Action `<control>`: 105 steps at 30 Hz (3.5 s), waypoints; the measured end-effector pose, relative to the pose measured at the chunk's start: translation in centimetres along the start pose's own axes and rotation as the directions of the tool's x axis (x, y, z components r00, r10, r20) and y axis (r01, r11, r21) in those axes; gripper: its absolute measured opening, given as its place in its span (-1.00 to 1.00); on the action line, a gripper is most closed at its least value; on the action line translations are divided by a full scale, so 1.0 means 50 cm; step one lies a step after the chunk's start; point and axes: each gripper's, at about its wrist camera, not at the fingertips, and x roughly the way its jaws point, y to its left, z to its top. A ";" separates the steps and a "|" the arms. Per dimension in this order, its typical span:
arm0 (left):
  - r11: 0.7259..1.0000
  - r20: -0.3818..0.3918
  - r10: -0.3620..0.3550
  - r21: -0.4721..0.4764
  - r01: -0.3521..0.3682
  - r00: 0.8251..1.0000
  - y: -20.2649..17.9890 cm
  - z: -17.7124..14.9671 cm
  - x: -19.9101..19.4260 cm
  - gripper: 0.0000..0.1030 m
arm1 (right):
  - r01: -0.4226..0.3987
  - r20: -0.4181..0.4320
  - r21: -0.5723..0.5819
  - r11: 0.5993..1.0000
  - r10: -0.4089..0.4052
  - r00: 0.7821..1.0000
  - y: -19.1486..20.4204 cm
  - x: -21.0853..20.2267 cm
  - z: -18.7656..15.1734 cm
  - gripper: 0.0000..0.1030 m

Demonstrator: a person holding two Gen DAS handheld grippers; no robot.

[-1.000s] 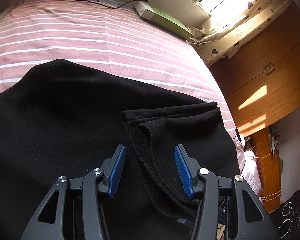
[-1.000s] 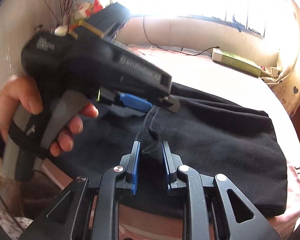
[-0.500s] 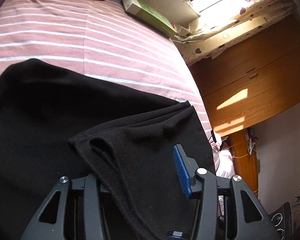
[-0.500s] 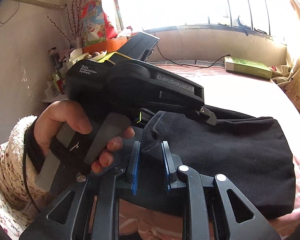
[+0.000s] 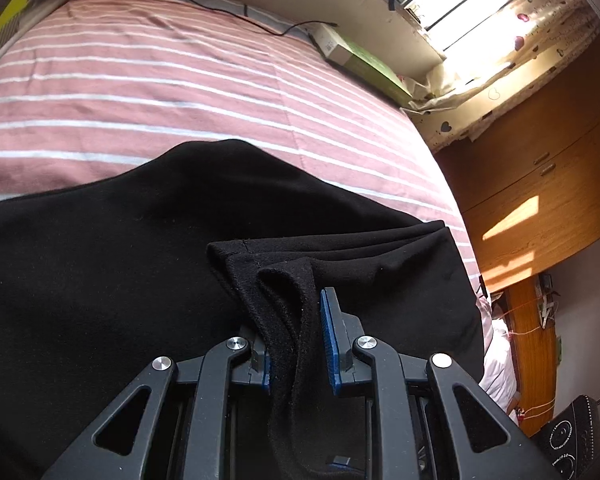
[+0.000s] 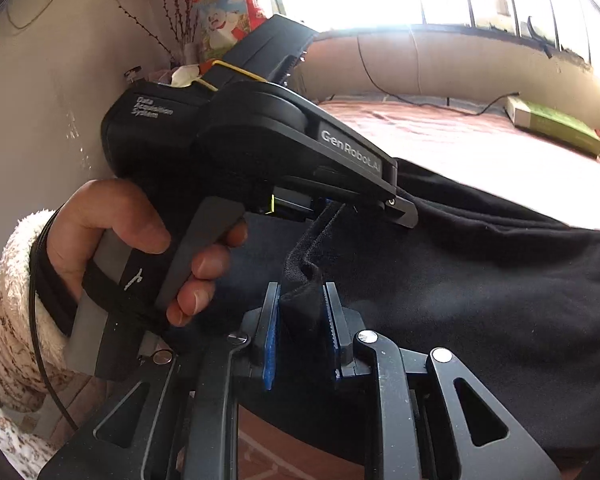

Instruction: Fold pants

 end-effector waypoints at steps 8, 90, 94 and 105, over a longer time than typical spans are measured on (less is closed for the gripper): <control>0.999 0.039 0.052 0.001 -0.052 0.998 0.011 0.012 -0.031 -0.08 | -0.011 0.019 -0.012 1.000 0.012 1.000 0.003 0.013 0.015 -0.59; 0.987 0.153 0.154 -0.059 -0.146 0.976 -0.042 -0.091 -0.080 0.27 | 0.154 0.036 0.499 0.853 -0.198 0.980 -0.444 -0.257 -0.089 -0.17; 0.989 0.152 0.148 -0.047 -0.142 0.977 -0.049 -0.092 -0.076 0.28 | 0.156 -0.006 0.518 0.841 -0.179 0.984 -0.460 -0.221 -0.088 -0.07; 0.994 0.102 0.112 -0.008 -0.111 0.989 -0.073 -0.083 -0.025 0.30 | -0.099 0.066 0.642 0.760 0.074 0.995 -0.518 -0.195 -0.087 -0.19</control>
